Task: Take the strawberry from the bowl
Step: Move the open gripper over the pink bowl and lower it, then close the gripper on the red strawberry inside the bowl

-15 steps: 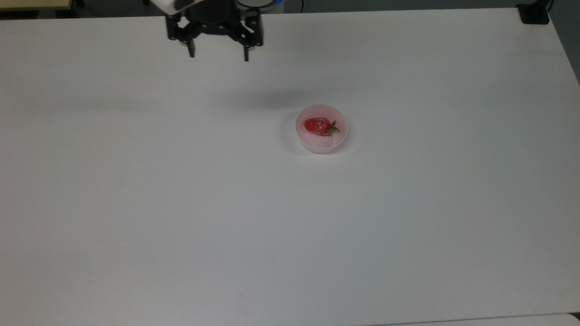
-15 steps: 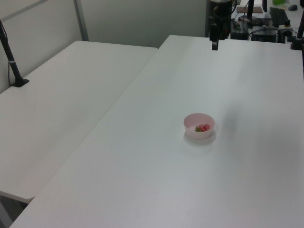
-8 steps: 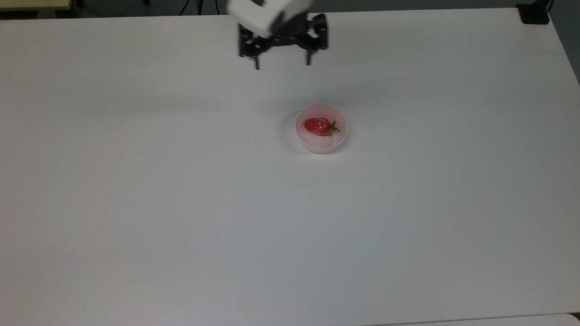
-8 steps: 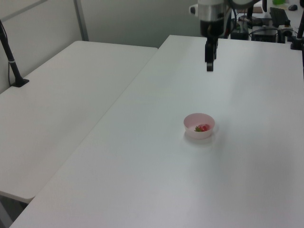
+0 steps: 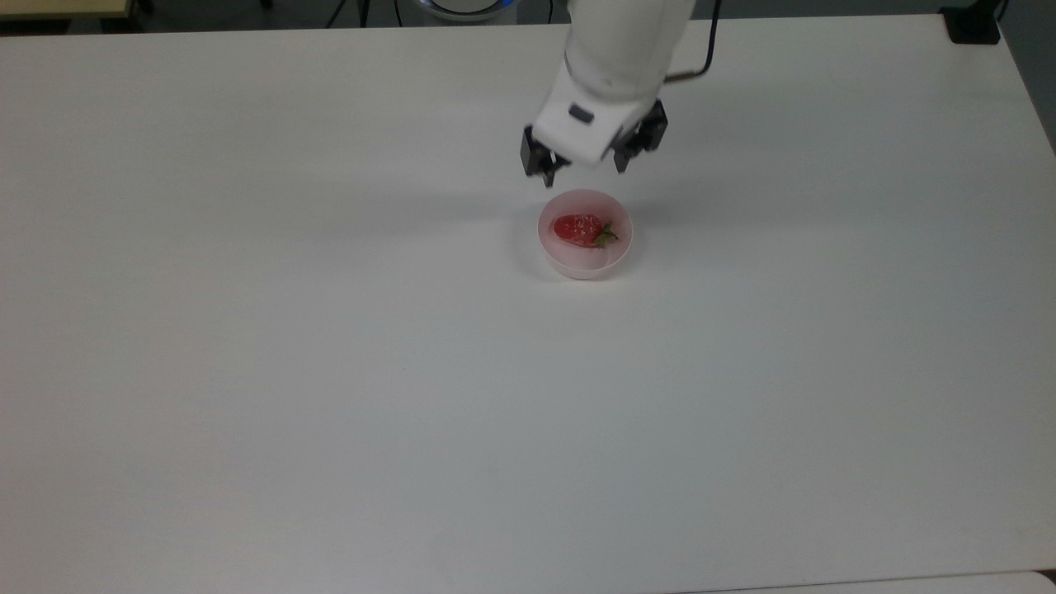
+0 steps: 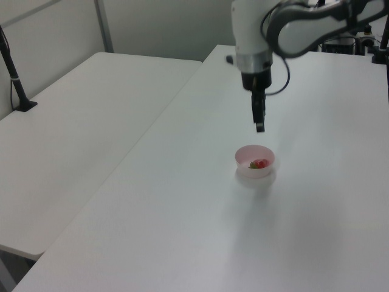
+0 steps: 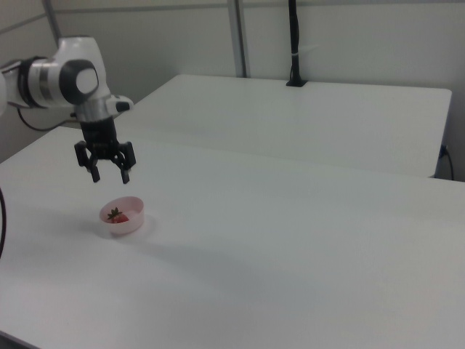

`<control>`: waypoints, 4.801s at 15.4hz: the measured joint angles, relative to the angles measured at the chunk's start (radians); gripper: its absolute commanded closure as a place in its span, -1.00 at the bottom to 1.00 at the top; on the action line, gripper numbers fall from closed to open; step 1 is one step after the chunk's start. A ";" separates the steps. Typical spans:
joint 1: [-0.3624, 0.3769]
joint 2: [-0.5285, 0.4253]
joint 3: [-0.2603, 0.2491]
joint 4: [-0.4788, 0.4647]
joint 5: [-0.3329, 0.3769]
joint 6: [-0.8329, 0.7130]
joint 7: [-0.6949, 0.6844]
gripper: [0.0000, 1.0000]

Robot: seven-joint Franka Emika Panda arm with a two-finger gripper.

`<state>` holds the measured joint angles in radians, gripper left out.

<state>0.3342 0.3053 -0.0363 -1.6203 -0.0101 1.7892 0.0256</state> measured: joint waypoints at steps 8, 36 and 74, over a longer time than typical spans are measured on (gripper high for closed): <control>0.021 0.118 0.000 -0.005 -0.004 0.077 -0.001 -0.64; 0.027 0.194 -0.004 -0.011 -0.062 0.133 -0.005 0.19; 0.023 0.118 -0.006 0.031 -0.056 0.017 -0.318 -0.02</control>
<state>0.3577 0.4234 -0.0422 -1.5891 -0.0657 1.8063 -0.2921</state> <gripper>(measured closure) 0.722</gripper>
